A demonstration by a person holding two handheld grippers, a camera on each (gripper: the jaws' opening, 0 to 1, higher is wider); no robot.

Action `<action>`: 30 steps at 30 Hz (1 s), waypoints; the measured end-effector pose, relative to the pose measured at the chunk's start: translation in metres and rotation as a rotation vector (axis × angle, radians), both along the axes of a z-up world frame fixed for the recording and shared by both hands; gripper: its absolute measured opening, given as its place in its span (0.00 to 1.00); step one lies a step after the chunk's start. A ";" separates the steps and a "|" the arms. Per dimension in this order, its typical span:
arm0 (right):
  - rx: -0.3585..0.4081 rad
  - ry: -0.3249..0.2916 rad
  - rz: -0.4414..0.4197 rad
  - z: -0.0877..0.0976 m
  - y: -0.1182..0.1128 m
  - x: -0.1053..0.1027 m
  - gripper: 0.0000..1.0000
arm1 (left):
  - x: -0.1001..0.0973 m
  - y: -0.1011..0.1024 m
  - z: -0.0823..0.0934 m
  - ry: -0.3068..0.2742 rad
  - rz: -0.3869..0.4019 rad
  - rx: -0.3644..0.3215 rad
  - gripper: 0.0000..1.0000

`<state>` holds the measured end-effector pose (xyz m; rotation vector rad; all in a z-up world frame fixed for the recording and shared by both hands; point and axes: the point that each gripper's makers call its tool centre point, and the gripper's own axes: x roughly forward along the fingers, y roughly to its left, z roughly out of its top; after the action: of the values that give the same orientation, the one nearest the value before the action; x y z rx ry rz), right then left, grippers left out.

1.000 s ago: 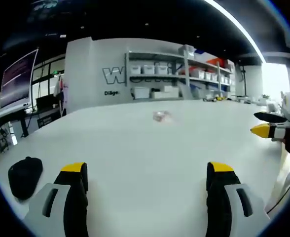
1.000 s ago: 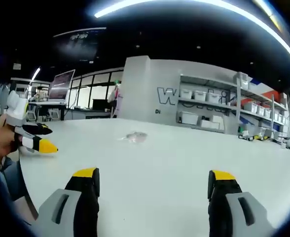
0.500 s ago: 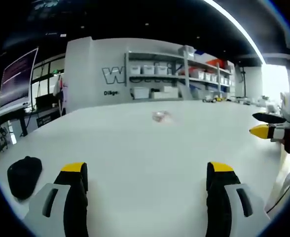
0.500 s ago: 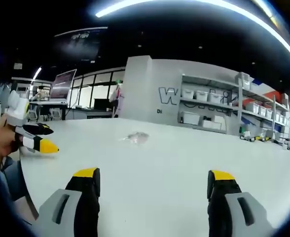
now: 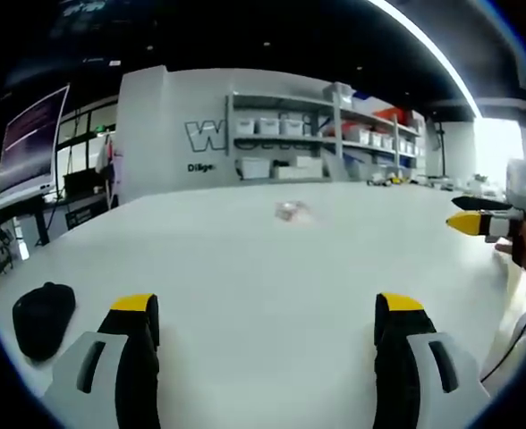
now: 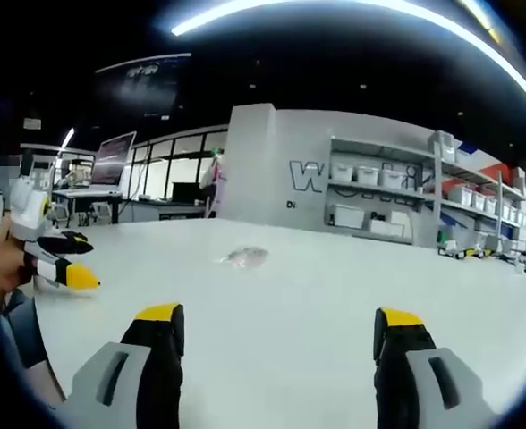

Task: Open the resealable bag by pulling the two sides of the seal apart until the entire bag opening is separated and visibly accessible.

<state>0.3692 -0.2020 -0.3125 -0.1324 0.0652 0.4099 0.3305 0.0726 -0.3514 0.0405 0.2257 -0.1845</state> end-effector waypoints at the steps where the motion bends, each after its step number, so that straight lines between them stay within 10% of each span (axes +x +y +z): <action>1: -0.002 -0.002 0.003 0.001 0.001 0.001 0.87 | 0.000 0.000 0.000 0.002 0.000 0.001 1.00; 30: -0.054 -0.024 0.104 0.008 0.017 0.031 0.79 | 0.008 0.009 -0.007 0.003 -0.003 -0.007 1.00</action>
<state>0.4005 -0.1847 -0.3042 -0.1947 0.0462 0.5108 0.3386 0.0815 -0.3585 0.0336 0.2275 -0.1882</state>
